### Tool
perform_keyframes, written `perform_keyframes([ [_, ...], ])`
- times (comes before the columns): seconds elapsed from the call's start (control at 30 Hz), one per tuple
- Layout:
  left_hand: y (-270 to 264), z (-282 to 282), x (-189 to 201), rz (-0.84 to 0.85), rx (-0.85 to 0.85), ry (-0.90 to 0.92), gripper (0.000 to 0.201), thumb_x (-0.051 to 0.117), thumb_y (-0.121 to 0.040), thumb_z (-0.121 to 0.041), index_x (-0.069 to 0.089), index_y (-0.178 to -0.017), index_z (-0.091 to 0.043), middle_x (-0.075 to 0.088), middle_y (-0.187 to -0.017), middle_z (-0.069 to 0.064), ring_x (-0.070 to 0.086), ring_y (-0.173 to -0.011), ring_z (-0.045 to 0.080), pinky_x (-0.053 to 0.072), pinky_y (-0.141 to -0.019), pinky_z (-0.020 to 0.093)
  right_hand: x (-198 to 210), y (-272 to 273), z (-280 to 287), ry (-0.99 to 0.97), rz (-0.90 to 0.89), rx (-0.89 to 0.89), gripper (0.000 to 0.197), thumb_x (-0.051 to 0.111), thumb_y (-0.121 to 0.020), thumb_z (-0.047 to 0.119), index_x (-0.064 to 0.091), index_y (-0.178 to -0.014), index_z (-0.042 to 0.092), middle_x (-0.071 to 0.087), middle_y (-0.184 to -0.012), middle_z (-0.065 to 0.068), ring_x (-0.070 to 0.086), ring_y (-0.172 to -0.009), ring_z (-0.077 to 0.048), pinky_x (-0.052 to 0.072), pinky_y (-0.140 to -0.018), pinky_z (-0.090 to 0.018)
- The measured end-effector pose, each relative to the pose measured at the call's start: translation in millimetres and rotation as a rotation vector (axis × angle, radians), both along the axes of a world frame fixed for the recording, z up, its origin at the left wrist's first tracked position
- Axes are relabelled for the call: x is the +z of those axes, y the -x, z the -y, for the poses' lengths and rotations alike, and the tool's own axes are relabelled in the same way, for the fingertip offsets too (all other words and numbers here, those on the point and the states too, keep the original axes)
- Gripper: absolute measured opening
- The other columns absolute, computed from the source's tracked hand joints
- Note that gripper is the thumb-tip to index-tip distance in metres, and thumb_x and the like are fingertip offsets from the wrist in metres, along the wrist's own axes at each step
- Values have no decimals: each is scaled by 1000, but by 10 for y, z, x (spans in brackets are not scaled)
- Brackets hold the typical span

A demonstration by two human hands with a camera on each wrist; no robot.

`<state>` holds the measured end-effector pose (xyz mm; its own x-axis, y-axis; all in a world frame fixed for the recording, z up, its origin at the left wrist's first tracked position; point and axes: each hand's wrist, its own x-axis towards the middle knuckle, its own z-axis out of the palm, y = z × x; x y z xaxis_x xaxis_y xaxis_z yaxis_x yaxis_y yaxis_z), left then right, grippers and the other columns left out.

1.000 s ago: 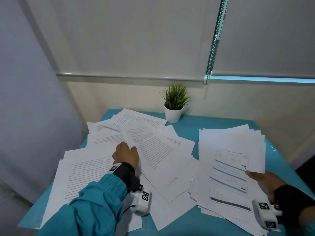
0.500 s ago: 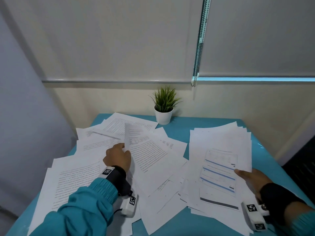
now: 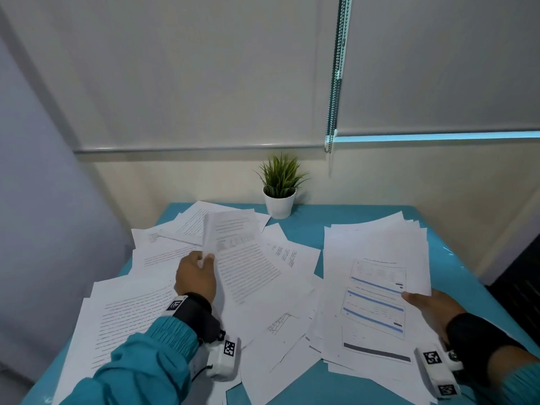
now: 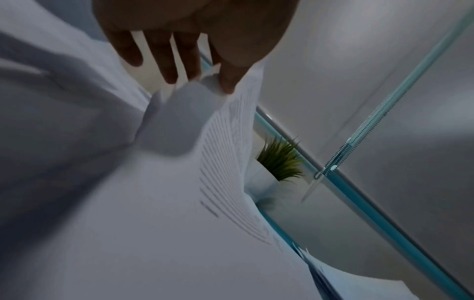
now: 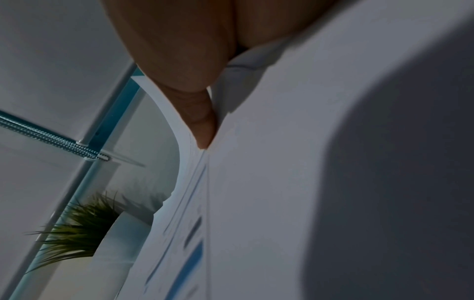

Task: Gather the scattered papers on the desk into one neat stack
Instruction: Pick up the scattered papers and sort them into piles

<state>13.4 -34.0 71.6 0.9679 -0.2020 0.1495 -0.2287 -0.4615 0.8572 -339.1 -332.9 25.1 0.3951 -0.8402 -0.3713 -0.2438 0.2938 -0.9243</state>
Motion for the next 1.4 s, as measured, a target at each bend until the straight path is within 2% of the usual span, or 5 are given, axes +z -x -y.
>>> perform_keyframes([
  [0.43,462,579,1214,-87,-224,696,12,50,-99,-27,51,-89,-20,65,-95,0,61,-86,16,51,-77,28,-112,1,106,16,8,-2,28,66,-86,8,65,-113,2,72,-102,-17,68,-92,-36,53,-84,-44],
  [0.7,978,1170,-25,-546,-256,179,42,49,-98,-13,45,-136,4,50,-139,13,54,-121,28,42,-100,31,-145,13,120,76,28,25,41,74,-75,12,64,-113,0,68,-105,-16,64,-86,-25,52,-68,-23],
  [0.83,1249,1351,-166,-553,-317,213,26,49,-93,-7,54,-118,-3,62,-118,12,60,-107,26,50,-85,28,-241,13,193,23,76,26,65,84,-61,29,64,-116,0,71,-101,-15,67,-96,-34,50,-92,-47],
  [0.93,1436,1490,46,-470,-537,93,17,48,-96,-13,55,-111,-8,63,-101,0,60,-88,12,47,-63,11,-231,23,199,19,53,20,32,66,-85,9,64,-115,-3,73,-94,-17,68,-90,-35,53,-82,-41],
  [1.4,361,1336,11,6,-264,-711,81,59,-87,-46,20,-152,-15,7,-162,13,15,-149,33,20,-118,49,-91,-18,77,41,110,31,35,64,-81,-5,61,-117,-3,73,-67,7,69,-59,-11,53,-48,-18],
])
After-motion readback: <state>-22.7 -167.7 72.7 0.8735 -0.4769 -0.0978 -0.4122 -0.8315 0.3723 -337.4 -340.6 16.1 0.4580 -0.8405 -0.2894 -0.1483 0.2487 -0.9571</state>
